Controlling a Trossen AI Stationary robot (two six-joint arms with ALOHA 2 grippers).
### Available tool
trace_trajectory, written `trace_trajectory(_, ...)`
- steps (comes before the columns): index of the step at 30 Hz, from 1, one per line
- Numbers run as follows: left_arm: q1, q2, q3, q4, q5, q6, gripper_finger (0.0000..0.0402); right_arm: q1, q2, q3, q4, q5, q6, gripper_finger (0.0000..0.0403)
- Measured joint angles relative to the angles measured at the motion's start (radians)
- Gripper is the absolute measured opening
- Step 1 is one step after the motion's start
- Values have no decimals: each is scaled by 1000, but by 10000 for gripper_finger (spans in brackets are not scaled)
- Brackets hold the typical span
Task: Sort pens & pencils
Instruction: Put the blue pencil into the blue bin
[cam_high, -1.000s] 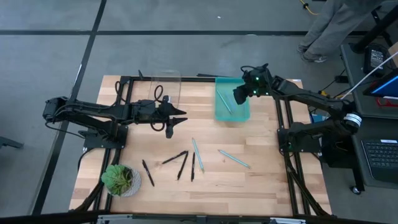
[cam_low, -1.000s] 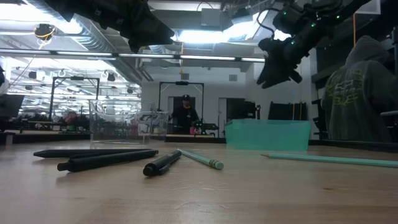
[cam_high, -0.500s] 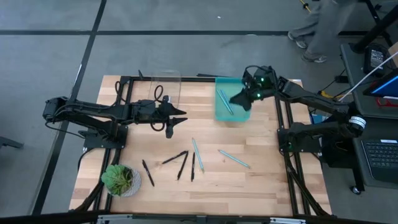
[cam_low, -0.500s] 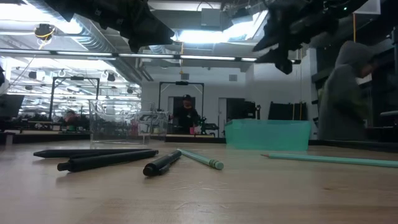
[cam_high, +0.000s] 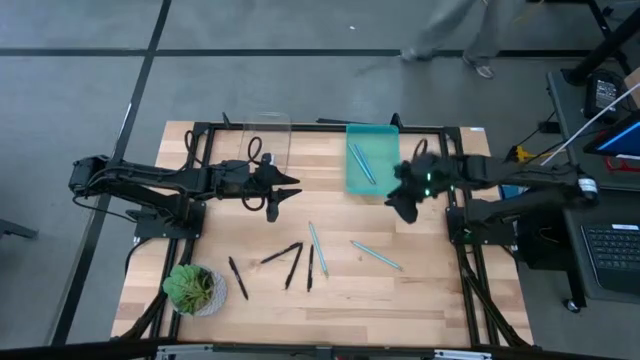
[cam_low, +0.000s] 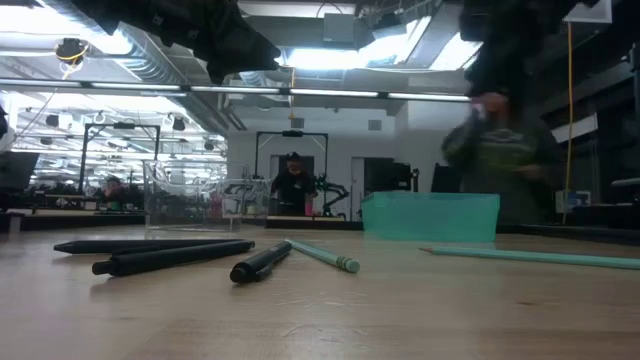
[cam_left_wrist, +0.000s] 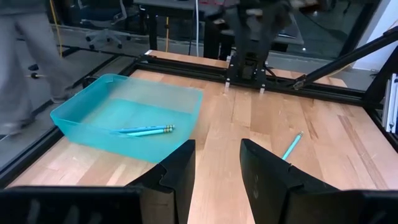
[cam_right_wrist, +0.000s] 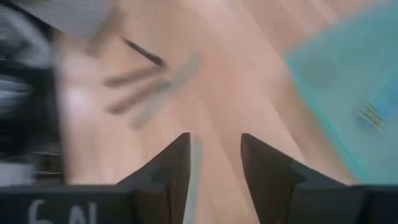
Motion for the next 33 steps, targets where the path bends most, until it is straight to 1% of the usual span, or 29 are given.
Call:
trace_trajectory(2, 1, 0, 0, 0, 0, 0, 121, 97, 10, 0, -58, 104, 62, 140)
trace_trajectory(5, 2, 0, 0, -2, 0, 0, 121, 232, 54, 0, -70, 200, 122, 139)
trace_trajectory(6, 2, 0, 0, -2, 0, 0, 121, 273, 72, 0, -60, 221, 134, 139)
trace_trajectory(10, 2, 0, 0, -5, 0, -4, 121, 383, 172, 0, -49, 222, 169, 139)
trace_trajectory(13, 2, 0, 0, -4, 0, -27, 121, 416, 275, 0, -44, 223, 214, 139)
trace_trajectory(17, 2, 0, 0, -4, 0, -35, 121, 428, 411, -1, 19, 176, 175, 139)
trace_trajectory(20, 2, 0, 0, -3, 0, -34, 121, 437, 478, -1, 82, 159, 156, 139)
trace_trajectory(25, 2, 0, 0, -3, 0, -34, 121, 453, 526, -1, 173, 159, 201, 139)
trace_trajectory(29, 2, 0, 0, -3, 0, -35, 121, 474, 544, -1, 182, 158, 241, 139)
trace_trajectory(33, 2, 0, 0, 2, 0, -34, 121, 498, 542, -2, 187, 216, 279, 139)
